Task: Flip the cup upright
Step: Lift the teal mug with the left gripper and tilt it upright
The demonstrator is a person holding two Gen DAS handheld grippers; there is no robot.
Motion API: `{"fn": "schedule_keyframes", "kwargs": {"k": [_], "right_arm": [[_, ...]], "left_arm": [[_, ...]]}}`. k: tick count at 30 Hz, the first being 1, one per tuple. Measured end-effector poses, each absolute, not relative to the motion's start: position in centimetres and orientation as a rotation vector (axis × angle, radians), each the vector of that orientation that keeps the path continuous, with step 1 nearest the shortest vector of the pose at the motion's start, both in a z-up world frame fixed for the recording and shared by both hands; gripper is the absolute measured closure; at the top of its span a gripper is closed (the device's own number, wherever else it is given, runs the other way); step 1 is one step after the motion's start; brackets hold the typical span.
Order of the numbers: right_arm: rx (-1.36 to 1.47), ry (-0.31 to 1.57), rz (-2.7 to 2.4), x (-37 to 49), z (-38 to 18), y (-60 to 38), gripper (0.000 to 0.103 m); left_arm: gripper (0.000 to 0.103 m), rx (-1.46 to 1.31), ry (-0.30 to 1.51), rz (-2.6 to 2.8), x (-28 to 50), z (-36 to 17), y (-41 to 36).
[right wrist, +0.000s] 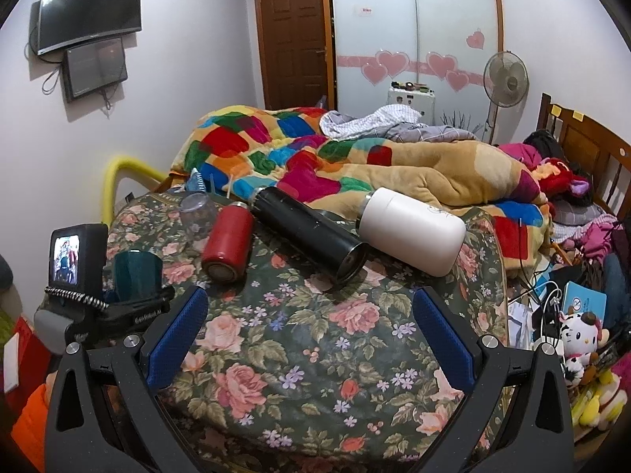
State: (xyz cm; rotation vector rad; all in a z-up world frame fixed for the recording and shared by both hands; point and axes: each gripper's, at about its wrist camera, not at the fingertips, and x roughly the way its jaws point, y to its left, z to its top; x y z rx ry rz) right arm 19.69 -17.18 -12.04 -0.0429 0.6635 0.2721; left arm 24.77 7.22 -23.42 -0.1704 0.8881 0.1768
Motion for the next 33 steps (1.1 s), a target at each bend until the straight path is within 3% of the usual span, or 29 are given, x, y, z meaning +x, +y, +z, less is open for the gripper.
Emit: {"fn": "schedule_keyframes", "kwargs": {"k": [14, 33], "right_arm": [[-0.036, 0.560, 0.272, 15.4, -9.5, -19.1, 0.000], [0.028, 0.630, 0.206, 16.2, -11.2, -24.8, 0.000]], "left_arm": [[0.030, -0.082, 0.821, -0.041, 22.3, -18.5, -2.3], [0.030, 0.005, 1.017, -0.165, 26.4, -26.1, -11.2]]}}
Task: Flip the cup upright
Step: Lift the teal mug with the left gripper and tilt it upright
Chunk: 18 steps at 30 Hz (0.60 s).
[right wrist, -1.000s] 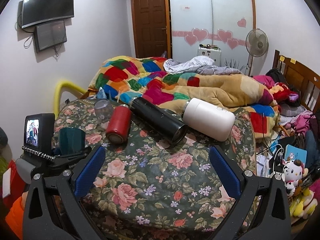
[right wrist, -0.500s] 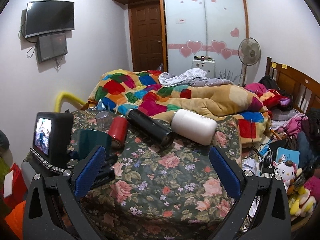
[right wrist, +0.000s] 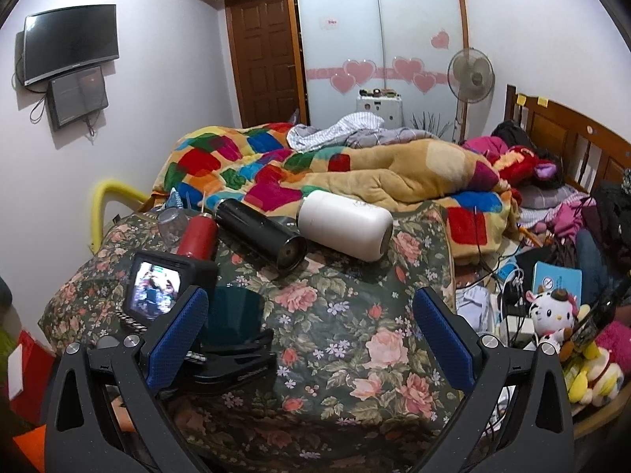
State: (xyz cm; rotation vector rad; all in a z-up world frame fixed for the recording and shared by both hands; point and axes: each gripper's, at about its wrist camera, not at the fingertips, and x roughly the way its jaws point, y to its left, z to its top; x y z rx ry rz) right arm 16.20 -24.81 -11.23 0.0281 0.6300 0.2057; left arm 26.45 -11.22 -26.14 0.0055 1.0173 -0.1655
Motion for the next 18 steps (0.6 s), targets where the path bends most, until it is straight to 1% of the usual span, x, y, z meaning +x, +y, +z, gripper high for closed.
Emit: {"fn": "schedule_keyframes", "kwargs": {"k": [7, 18], "right_arm": [[0.023, 0.650, 0.211, 16.7, -11.9, -24.8, 0.000], [0.024, 0.666, 0.219, 17.0, -12.0, -24.5, 0.000]], "left_arm": [[0.030, -0.020, 1.034, -0.152, 27.3, -27.4, -10.8], [0.030, -0.014, 1.028, -0.159, 27.4, -27.5, -10.9]]}}
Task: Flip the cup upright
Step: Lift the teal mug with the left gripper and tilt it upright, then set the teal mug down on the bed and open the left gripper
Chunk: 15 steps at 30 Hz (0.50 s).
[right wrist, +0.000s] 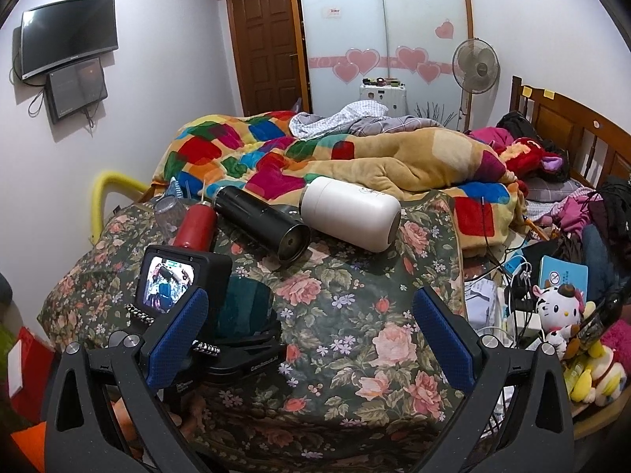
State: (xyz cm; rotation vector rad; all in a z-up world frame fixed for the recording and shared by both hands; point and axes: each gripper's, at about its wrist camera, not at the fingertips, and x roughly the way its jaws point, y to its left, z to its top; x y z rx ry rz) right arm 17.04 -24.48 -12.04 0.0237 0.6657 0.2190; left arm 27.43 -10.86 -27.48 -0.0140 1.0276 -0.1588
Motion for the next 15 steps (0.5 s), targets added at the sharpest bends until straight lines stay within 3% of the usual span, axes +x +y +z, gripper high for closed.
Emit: {"fn": "schedule_keyframes", "kwargs": {"k": [4, 7, 15], "right_arm": [[0.022, 0.663, 0.217, 17.0, -12.0, -24.4, 0.000], [0.020, 0.660, 0.214, 16.8, -11.8, -24.4, 0.000], [0.023, 0.645, 0.182, 16.2, -11.2, -24.9, 0.000]], "left_arm": [[0.028, -0.042, 1.041, -0.176, 27.4, -27.1, -10.5], [0.020, -0.080, 1.030, -0.180, 26.8, -26.4, -10.0], [0.019, -0.112, 1.000, -0.163, 24.5, -23.6, -7.9]]}}
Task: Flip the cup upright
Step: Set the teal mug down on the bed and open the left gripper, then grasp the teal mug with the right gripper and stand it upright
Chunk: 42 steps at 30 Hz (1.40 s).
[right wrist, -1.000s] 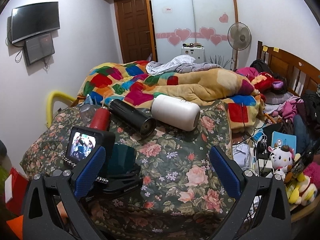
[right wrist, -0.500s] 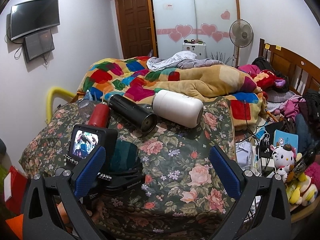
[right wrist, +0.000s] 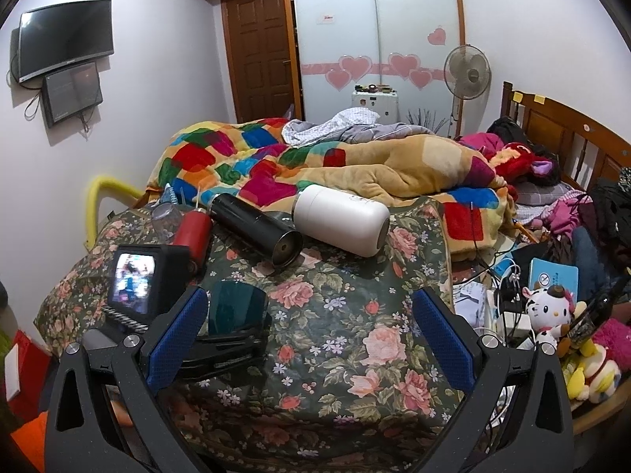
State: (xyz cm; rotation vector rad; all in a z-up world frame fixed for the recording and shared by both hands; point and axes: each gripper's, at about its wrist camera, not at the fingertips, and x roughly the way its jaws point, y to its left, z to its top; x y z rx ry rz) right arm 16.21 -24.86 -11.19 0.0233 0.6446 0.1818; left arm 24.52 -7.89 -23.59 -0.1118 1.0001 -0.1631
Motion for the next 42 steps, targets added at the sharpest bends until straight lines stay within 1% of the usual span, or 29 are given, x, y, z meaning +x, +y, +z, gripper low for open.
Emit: {"fn": "schedule_keyframes", "kwargs": {"k": [4, 6, 7, 8, 13, 18, 26, 32, 38, 40, 41, 42], "right_arm": [[0.016, 0.638, 0.168, 16.3, -10.9, -24.6, 0.000], [0.010, 0.640, 0.172, 16.4, -10.9, -24.3, 0.000], [0.007, 0.643, 0.179, 16.6, -11.0, -24.0, 0.000], [0.005, 0.651, 0.192, 16.9, -11.1, -23.6, 0.000], [-0.021, 0.683, 0.226, 17.9, -12.0, -21.6, 0.000], [-0.022, 0.755, 0.276, 19.3, -13.9, -19.3, 0.000], [-0.021, 0.954, 0.311, 22.8, -19.2, -16.0, 0.001], [0.014, 1.092, 0.319, 25.6, -22.6, -15.3, 0.007], [0.104, 1.173, 0.345, 27.1, -23.9, -15.7, 0.013], [0.101, 1.183, 0.342, 27.5, -24.2, -15.6, 0.021], [0.095, 1.188, 0.338, 27.7, -24.4, -15.5, 0.023], [0.089, 1.193, 0.330, 27.9, -24.6, -15.5, 0.028]], "left_arm": [[0.019, -0.059, 0.901, -0.104, 22.6, -20.5, -6.2], [0.018, -0.022, 0.849, -0.070, 21.6, -19.0, -5.0], [0.016, -0.004, 0.826, -0.052, 21.1, -18.4, -4.4], [0.014, 0.009, 0.806, -0.035, 20.7, -18.0, -3.8], [0.012, 0.024, 0.732, 0.022, 18.5, -16.4, -0.8], [0.011, -0.010, 0.724, 0.048, 16.6, -16.5, 1.5], [0.011, -0.044, 0.766, 0.087, 16.1, -19.0, 3.3], [0.011, -0.055, 0.802, 0.079, 17.1, -20.7, 3.5], [0.011, -0.063, 0.807, 0.067, 17.7, -21.1, 3.4], [0.011, -0.063, 0.807, 0.069, 17.8, -21.1, 3.3], [0.011, -0.061, 0.806, 0.070, 17.9, -21.1, 3.3], [0.011, -0.060, 0.805, 0.070, 17.9, -21.0, 3.2]]}}
